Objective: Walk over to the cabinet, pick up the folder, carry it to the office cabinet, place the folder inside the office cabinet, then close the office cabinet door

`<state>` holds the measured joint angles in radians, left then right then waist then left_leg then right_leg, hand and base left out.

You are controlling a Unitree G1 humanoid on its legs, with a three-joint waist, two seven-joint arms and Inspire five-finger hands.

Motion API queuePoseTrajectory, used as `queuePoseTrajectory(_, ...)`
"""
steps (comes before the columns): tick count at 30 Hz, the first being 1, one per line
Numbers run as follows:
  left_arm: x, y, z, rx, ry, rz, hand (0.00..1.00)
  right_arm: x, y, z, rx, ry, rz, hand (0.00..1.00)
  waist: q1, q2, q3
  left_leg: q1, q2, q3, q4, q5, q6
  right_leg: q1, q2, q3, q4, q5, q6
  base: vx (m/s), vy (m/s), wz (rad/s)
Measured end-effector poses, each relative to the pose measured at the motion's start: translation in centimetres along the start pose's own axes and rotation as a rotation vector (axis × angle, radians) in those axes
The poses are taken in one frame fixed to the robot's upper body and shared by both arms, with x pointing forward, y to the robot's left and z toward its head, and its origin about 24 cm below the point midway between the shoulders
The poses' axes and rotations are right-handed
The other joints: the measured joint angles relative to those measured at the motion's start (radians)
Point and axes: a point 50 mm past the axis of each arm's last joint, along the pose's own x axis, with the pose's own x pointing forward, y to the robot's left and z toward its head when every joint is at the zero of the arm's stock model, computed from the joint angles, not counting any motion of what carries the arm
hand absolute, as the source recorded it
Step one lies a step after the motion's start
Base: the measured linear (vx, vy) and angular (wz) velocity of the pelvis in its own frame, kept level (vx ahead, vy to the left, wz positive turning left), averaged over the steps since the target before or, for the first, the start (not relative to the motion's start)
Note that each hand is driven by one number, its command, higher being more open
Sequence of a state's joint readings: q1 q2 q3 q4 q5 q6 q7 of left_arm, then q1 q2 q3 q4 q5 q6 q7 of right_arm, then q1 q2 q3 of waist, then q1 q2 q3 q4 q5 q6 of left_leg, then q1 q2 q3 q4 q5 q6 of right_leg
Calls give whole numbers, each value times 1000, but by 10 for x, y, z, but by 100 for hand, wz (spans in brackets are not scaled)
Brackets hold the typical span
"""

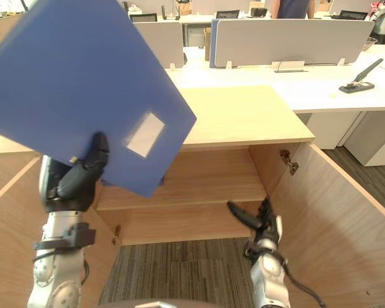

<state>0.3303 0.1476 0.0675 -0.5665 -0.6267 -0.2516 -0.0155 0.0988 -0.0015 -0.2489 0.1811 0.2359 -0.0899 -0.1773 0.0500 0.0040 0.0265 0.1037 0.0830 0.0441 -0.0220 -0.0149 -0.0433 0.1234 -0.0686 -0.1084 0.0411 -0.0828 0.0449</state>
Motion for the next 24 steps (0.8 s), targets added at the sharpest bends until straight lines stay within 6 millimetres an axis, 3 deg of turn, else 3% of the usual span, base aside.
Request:
queuePoseTrajectory(7,2,6,26,-1,-121,12,0,-2,-3,86,82,-407,-29,100,-5,-4,2,-4,-1,0,20,-13,2,4,-1,2,3,0,0,0,0,0)
queuePoseTrajectory(15,3,4,26,-7,-120,-54,0,7,22,159,243,-674,230,100,-7,-5,2,-4,-2,0,30,-14,1,2,-4,3,13,0,0,-29,6,0)
queuePoseTrajectory(18,3,4,26,-2,-113,-65,0,15,40,186,251,-724,399,100,-7,-4,2,-5,-2,0,32,-14,1,1,-3,4,14,0,1,0,0,0)
queuePoseTrajectory(20,4,1,25,-2,-100,-89,0,20,64,205,220,-749,547,100,-6,-4,2,-8,-2,-1,32,-14,1,-1,-3,4,14,1,1,0,0,0)
queuePoseTrajectory(24,4,-7,19,-1,-67,-155,0,18,101,220,198,-733,792,100,1,-4,2,-13,-2,-3,30,-13,2,-5,-3,2,13,2,2,20,7,3)
